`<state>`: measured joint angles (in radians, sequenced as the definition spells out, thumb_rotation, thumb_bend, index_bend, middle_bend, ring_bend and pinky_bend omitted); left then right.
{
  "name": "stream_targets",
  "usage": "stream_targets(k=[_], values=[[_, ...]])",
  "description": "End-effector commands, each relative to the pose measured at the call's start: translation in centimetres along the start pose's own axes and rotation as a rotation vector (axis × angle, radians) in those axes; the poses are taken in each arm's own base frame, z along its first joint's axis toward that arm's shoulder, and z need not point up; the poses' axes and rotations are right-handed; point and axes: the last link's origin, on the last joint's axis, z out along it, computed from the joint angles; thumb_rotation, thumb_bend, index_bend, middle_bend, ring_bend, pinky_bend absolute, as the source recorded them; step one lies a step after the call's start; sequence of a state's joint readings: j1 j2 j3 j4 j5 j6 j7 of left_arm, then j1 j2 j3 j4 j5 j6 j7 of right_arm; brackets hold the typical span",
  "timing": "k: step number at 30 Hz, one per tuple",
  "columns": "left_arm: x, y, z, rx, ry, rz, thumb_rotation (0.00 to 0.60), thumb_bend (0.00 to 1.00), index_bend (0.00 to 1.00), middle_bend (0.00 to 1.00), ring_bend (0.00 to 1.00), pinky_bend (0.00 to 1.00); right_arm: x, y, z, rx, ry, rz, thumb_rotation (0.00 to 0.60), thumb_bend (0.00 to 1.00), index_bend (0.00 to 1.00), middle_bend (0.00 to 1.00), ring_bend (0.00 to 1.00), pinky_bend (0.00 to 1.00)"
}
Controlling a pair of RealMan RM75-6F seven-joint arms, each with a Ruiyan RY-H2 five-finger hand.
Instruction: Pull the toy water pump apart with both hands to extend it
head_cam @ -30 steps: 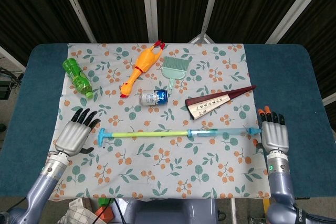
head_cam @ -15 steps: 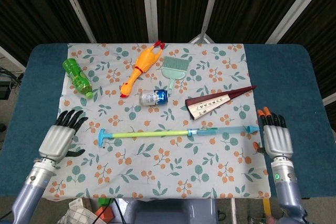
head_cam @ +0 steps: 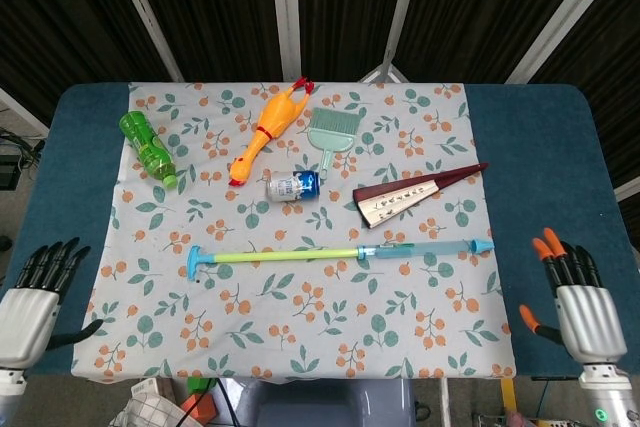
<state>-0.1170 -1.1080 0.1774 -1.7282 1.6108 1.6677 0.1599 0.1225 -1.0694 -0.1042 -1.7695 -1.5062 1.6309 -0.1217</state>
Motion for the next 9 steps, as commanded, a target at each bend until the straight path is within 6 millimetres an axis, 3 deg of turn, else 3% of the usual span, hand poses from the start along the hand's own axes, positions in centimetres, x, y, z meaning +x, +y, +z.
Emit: stream_targets(k=[1,9], values=[[0.1,-1.2,-1.6,0.011,0.006,0.012,0.6,0.12,0.0,0.0,0.0,0.0,-0.1,2.5,-3.0,-0.014,-0.003,-0.047,0.6,0.3,0.0,0.0,0.0,0.0],[0.4,-2.9,-2.7,0.066,0.031,-0.006,0.6,0.12,0.0,0.0,0.0,0.0,-0.2,3.7,-3.5,-0.041,0.013,-0.057,0.6,0.3,0.0,0.0,0.0,0.0]])
